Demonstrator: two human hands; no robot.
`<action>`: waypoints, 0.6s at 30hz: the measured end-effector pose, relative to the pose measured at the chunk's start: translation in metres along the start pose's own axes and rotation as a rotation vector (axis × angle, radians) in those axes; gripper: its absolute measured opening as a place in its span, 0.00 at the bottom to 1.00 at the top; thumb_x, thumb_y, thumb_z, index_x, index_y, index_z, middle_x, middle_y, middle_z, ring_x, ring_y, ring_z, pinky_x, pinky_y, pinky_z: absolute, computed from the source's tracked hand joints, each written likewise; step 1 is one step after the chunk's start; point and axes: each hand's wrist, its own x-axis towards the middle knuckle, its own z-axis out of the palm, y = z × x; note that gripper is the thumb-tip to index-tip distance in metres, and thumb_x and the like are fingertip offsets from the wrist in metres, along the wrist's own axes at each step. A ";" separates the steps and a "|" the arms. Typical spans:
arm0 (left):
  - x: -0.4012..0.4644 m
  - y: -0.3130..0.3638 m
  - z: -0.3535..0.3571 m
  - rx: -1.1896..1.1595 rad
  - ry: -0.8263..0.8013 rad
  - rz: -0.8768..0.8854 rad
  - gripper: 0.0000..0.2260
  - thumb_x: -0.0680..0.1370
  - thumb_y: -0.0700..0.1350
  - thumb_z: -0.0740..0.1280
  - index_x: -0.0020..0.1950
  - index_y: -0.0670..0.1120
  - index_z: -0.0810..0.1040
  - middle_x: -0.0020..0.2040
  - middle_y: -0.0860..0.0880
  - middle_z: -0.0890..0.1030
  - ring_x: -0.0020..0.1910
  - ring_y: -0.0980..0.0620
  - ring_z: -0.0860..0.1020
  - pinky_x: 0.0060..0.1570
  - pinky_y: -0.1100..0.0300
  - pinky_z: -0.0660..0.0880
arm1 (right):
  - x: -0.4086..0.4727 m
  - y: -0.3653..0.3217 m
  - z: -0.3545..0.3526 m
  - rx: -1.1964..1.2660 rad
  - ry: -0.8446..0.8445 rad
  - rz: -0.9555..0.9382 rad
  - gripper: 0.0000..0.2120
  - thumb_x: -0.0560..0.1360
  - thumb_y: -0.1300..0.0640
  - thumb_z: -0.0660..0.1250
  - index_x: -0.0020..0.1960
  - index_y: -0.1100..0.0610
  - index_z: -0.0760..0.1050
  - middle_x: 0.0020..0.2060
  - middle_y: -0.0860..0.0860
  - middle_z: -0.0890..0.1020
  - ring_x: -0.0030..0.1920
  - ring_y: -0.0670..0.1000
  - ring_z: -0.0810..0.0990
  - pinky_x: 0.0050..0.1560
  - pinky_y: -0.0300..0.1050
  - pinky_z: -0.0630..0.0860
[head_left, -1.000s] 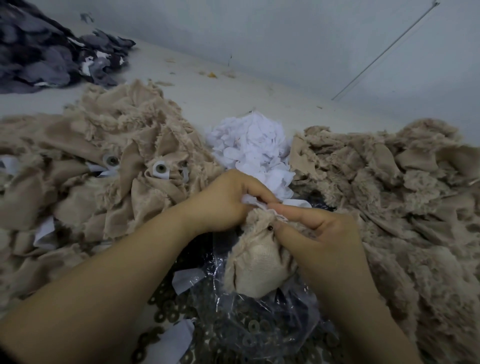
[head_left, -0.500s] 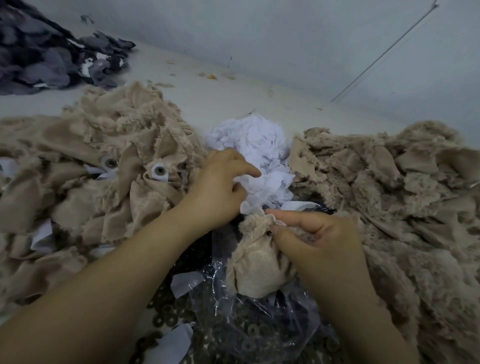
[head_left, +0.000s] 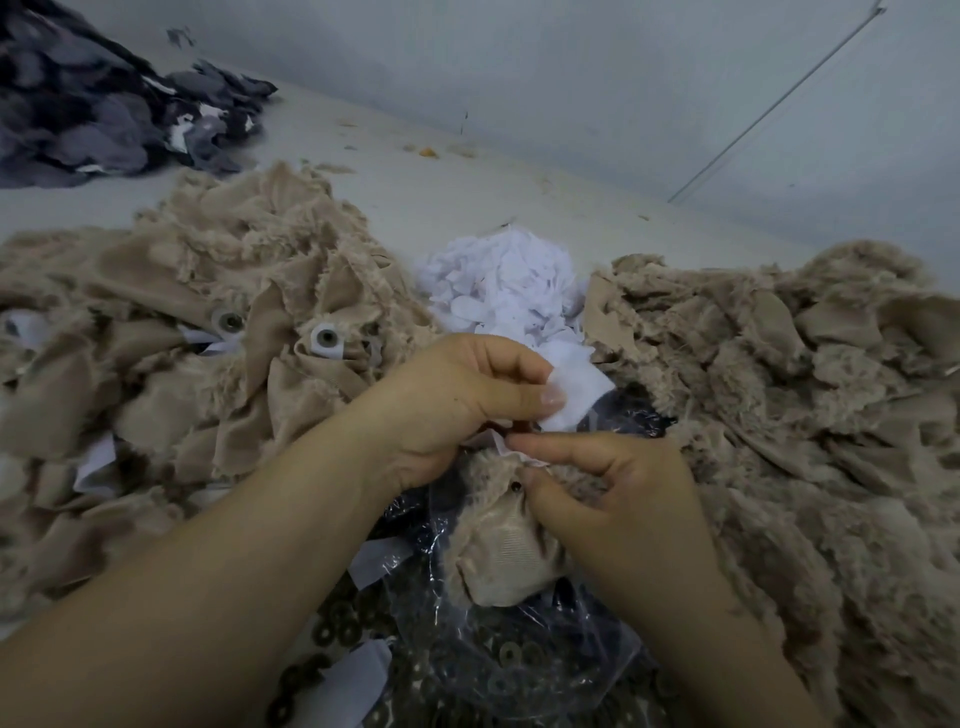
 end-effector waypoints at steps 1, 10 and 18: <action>0.000 0.000 0.001 -0.020 0.038 0.015 0.04 0.69 0.36 0.73 0.40 0.40 0.79 0.28 0.49 0.78 0.23 0.58 0.72 0.20 0.70 0.64 | 0.000 0.001 0.000 0.010 0.000 0.007 0.13 0.72 0.64 0.74 0.49 0.47 0.86 0.24 0.35 0.79 0.18 0.41 0.70 0.21 0.27 0.62; 0.000 -0.007 0.001 -0.023 0.246 0.116 0.06 0.77 0.36 0.69 0.40 0.36 0.80 0.30 0.41 0.79 0.26 0.48 0.75 0.27 0.62 0.72 | 0.000 0.002 0.002 0.062 -0.016 0.008 0.13 0.71 0.68 0.73 0.49 0.52 0.87 0.23 0.34 0.77 0.21 0.36 0.71 0.24 0.23 0.63; -0.022 0.016 -0.041 0.175 -0.584 0.053 0.11 0.78 0.42 0.66 0.42 0.37 0.84 0.25 0.46 0.78 0.18 0.55 0.67 0.19 0.67 0.61 | 0.003 0.005 0.000 0.083 -0.001 0.068 0.16 0.72 0.65 0.73 0.46 0.44 0.85 0.24 0.43 0.82 0.18 0.45 0.71 0.19 0.35 0.67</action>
